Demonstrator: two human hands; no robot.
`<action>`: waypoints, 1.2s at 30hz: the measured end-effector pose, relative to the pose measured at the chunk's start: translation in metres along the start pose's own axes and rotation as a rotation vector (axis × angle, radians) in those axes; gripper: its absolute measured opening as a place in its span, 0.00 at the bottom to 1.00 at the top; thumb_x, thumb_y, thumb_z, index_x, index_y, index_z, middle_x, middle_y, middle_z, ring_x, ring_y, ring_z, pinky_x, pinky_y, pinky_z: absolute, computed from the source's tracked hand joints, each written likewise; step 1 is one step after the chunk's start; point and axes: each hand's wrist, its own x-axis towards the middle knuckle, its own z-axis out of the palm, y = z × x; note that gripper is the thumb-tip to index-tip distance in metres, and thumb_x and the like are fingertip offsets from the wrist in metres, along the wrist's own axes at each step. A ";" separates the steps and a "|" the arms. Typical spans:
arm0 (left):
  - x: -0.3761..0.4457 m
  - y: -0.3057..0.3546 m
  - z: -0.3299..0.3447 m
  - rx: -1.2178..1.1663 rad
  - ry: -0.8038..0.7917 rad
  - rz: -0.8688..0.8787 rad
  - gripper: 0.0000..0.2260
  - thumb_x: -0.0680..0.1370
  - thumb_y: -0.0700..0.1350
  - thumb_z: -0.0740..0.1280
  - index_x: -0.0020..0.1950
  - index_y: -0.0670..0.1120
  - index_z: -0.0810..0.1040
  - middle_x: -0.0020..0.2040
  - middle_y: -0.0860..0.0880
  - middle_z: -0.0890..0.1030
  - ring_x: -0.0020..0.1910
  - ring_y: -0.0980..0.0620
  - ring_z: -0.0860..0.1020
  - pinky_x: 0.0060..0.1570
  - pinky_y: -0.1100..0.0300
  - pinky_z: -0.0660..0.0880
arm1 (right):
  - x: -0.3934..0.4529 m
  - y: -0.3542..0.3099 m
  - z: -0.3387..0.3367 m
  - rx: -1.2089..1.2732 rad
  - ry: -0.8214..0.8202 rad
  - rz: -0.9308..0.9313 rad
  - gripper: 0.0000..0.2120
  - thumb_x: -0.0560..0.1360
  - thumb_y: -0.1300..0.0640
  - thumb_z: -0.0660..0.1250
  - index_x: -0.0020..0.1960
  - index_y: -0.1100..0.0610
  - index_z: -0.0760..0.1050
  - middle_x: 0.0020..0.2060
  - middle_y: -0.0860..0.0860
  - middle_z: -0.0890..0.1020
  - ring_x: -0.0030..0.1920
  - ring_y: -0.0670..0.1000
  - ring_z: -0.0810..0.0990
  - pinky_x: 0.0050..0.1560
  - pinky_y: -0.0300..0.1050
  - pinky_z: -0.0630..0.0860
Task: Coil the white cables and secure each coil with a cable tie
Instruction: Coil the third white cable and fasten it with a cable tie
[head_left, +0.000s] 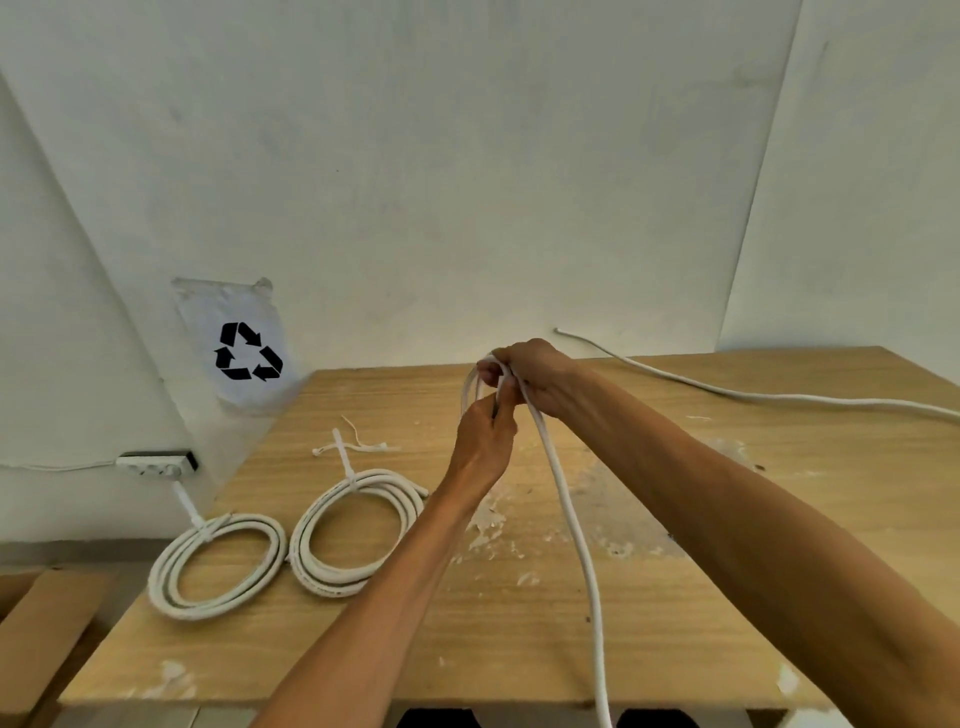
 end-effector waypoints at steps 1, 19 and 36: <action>0.001 0.005 0.000 -0.027 -0.018 -0.017 0.30 0.83 0.65 0.47 0.38 0.48 0.79 0.31 0.48 0.75 0.30 0.51 0.73 0.34 0.58 0.68 | -0.002 0.000 0.003 -0.033 0.055 -0.030 0.12 0.80 0.64 0.59 0.40 0.64 0.76 0.37 0.57 0.79 0.34 0.52 0.77 0.38 0.48 0.77; -0.009 0.018 -0.025 -0.248 -0.328 -0.198 0.29 0.82 0.63 0.56 0.43 0.40 0.82 0.37 0.46 0.84 0.36 0.51 0.79 0.47 0.57 0.77 | -0.033 0.013 0.003 0.122 -0.005 0.094 0.27 0.77 0.40 0.55 0.41 0.62 0.79 0.44 0.57 0.82 0.44 0.56 0.80 0.51 0.53 0.78; 0.048 -0.016 -0.104 -1.331 0.246 -0.369 0.12 0.83 0.41 0.59 0.39 0.44 0.71 0.33 0.48 0.82 0.34 0.53 0.83 0.45 0.55 0.79 | -0.095 0.082 0.016 -0.578 -0.192 -0.337 0.14 0.84 0.49 0.56 0.57 0.58 0.74 0.33 0.52 0.74 0.27 0.47 0.71 0.27 0.43 0.73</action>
